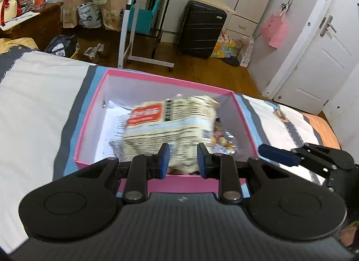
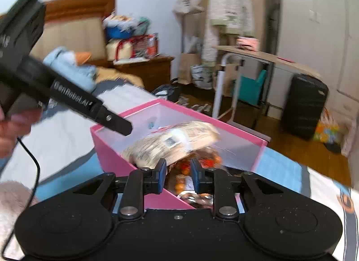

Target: Organize snacks

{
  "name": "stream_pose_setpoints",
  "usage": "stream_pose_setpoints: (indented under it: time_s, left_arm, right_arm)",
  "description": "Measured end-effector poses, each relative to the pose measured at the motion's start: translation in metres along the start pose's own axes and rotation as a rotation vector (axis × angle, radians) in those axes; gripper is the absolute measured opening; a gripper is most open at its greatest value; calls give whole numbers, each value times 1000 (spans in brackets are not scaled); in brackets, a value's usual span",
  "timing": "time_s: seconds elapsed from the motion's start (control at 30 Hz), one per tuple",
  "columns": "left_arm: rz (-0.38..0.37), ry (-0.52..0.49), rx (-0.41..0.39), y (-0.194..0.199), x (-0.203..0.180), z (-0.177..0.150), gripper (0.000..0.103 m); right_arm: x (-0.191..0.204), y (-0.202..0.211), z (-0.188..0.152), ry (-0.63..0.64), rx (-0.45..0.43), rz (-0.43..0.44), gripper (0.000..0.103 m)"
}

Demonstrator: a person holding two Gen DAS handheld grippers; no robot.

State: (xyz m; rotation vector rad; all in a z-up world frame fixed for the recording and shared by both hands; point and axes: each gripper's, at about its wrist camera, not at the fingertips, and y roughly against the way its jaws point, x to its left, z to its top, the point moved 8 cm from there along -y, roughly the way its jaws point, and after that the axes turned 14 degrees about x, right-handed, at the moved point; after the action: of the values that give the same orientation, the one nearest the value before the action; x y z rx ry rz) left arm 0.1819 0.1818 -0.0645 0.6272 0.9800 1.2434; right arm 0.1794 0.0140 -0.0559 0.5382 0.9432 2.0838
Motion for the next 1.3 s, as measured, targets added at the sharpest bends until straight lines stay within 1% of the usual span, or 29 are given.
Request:
stream_pose_setpoints:
  time_s: [0.1, 0.17, 0.23, 0.3, 0.43, 0.57, 0.67, 0.73, 0.9, 1.13, 1.23, 1.3]
  left_arm:
    - [-2, -21, 6, 5, -20, -7, 29]
    - [20, -48, 5, 11, -35, -12, 31]
    - [42, -79, -7, 19, -49, -17, 41]
    - [65, -103, -19, 29, -61, -22, 42]
    - [79, -133, -53, 49, -84, -29, 48]
    - [88, -142, -83, 65, -103, -37, 53]
    - [66, -139, -108, 74, -118, -46, 58]
    - [46, -132, -113, 77, -126, -53, 60]
    - [53, -141, -121, 78, -141, -66, 64]
    - [82, -141, -121, 76, -148, -82, 70]
    - [105, -140, -121, 75, -147, -86, 72]
    - [129, -145, -126, 74, -146, -89, 72]
  right_arm:
    - [-14, 23, -8, -67, -8, -16, 31]
    - [-22, 38, -8, -108, -27, -21, 35]
    - [-28, 54, -14, -142, -39, -34, 37]
    - [-32, 66, -18, -156, -47, -50, 38]
    - [-37, 91, -21, -163, -55, -119, 42]
    - [-41, 115, -27, -177, -73, -181, 51]
    - [-50, 129, -36, -218, -68, -214, 54]
    - [-54, 134, -45, -245, -54, -225, 55]
    - [-61, 143, -64, -292, -28, -261, 57]
    - [-62, 153, -78, -315, -29, -315, 63]
    - [-64, 153, -81, -334, -29, -322, 71]
    - [-67, 152, -86, -343, -21, -330, 71]
